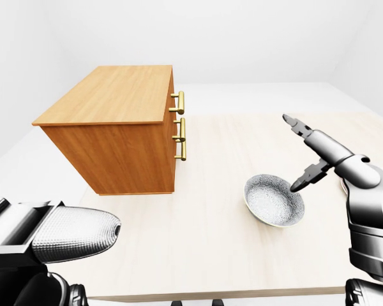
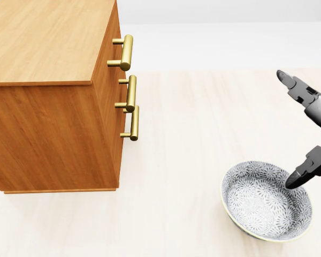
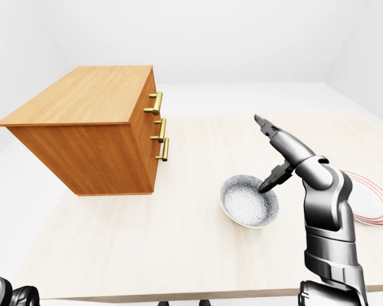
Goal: Put the bowl on top of the cabinet.
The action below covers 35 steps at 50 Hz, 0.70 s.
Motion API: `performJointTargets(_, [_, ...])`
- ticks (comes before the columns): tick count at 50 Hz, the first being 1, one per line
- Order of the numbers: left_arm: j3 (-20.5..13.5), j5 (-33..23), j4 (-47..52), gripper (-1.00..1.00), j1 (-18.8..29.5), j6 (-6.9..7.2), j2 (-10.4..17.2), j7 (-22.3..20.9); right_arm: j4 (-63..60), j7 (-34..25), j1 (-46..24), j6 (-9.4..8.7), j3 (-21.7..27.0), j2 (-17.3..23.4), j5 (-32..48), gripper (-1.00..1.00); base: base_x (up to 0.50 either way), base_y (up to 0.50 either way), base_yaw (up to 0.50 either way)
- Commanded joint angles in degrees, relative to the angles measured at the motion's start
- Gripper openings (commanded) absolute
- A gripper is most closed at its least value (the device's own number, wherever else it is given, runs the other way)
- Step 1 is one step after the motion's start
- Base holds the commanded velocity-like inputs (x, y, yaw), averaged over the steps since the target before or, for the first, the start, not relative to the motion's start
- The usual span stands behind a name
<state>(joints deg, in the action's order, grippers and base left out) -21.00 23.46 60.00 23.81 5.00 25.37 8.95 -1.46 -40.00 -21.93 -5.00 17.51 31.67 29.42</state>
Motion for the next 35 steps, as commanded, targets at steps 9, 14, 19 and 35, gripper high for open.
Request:
performJointTargets(9, [-0.05, 4.40, 0.00, 0.98, -1.16, 0.00, 2.88, 3.62, 15.41, 0.00, -3.64, 0.00, -4.71, -0.15, 7.51, 1.00, 0.00, 0.00, 0.00])
performJointTargets(14, [0.21, 5.44, 0.00, 0.98, -1.26, 0.00, 3.75, 4.72, 18.45, 0.00, -5.42, 0.00, -5.86, -0.57, 9.69, 1.00, 0.00, 0.00, 0.00])
performJointTargets(19, [-0.38, 5.90, 0.00, 0.98, -2.27, 0.00, 4.04, 4.79, 21.32, 0.00, -7.23, 0.00, -5.94, -0.30, 10.12, 1.00, 0.00, 0.00, 0.00])
performJointTargets(35, [-0.54, 5.34, 0.00, 0.98, -2.23, 0.00, 3.61, 4.18, 35.17, 0.00, -18.13, 0.00, -7.99, 1.64, 9.72, 1.00, 0.00, 0.00, 0.00])
